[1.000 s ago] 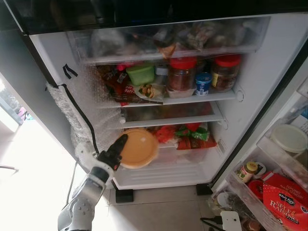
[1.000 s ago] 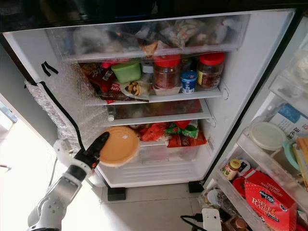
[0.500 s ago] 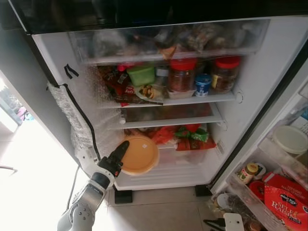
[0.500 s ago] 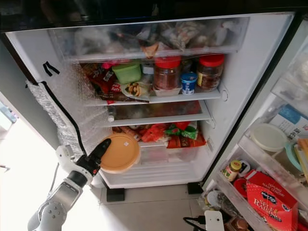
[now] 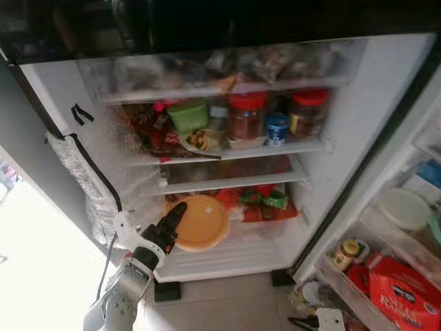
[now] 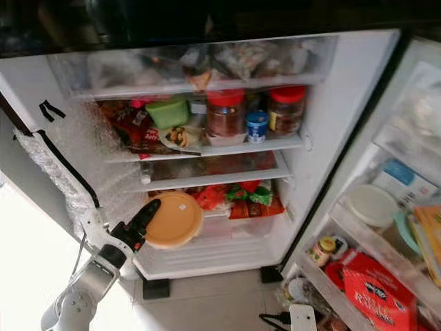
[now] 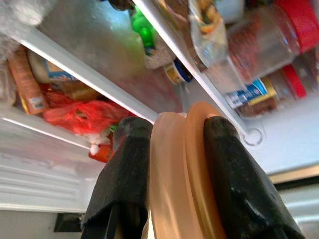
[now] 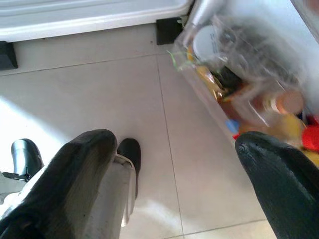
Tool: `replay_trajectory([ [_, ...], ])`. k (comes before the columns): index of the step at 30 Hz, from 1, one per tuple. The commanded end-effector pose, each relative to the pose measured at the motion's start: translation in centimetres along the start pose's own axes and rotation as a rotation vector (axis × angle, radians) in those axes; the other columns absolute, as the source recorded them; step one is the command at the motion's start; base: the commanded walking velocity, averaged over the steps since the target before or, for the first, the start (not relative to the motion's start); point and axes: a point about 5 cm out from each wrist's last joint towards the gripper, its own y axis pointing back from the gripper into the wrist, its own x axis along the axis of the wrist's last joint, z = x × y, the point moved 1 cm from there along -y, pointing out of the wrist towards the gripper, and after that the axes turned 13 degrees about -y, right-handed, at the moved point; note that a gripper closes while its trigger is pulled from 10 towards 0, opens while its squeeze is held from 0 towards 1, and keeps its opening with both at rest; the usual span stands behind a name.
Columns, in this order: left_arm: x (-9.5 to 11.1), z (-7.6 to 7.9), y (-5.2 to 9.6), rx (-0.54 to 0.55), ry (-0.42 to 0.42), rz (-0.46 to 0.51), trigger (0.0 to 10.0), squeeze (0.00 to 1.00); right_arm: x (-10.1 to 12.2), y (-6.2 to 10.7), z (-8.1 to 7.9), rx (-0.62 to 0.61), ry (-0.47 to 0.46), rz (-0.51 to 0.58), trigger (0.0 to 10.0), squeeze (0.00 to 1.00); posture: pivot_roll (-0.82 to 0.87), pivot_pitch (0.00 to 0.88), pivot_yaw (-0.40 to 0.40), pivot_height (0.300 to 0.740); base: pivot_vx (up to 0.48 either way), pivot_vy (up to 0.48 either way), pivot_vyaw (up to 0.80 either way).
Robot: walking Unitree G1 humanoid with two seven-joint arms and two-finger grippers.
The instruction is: Restocking fridge
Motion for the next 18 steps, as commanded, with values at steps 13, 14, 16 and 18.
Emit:
replay_trajectory([
  [13,-0.13,0.49,0.2,-0.033,-0.021,-0.017,10.0,0.0,0.02,-0.09,-0.61,0.014,-0.023,-0.014,10.0,0.0,0.01,0.071,0.027,0.74,0.256,0.0,0.0],
  [14,-0.14,0.5,0.2,-0.033,-0.021,-0.018,10.0,0.0,0.05,-0.09,-0.62,0.014,-0.025,-0.014,10.0,0.0,0.01,0.071,0.027,0.74,0.259,0.0,-0.64],
  [16,-0.13,0.49,0.22,-0.034,-0.022,-0.019,10.0,0.0,0.19,-0.12,-0.68,0.018,-0.027,-0.011,10.0,0.0,0.0,0.073,0.027,0.74,0.259,0.0,-0.63],
  [18,-0.15,0.48,0.23,-0.034,-0.022,-0.02,10.0,0.0,0.28,-0.13,-0.69,0.018,-0.019,-0.005,10.0,0.0,0.0,0.073,0.027,0.74,0.259,0.0,-0.53],
])
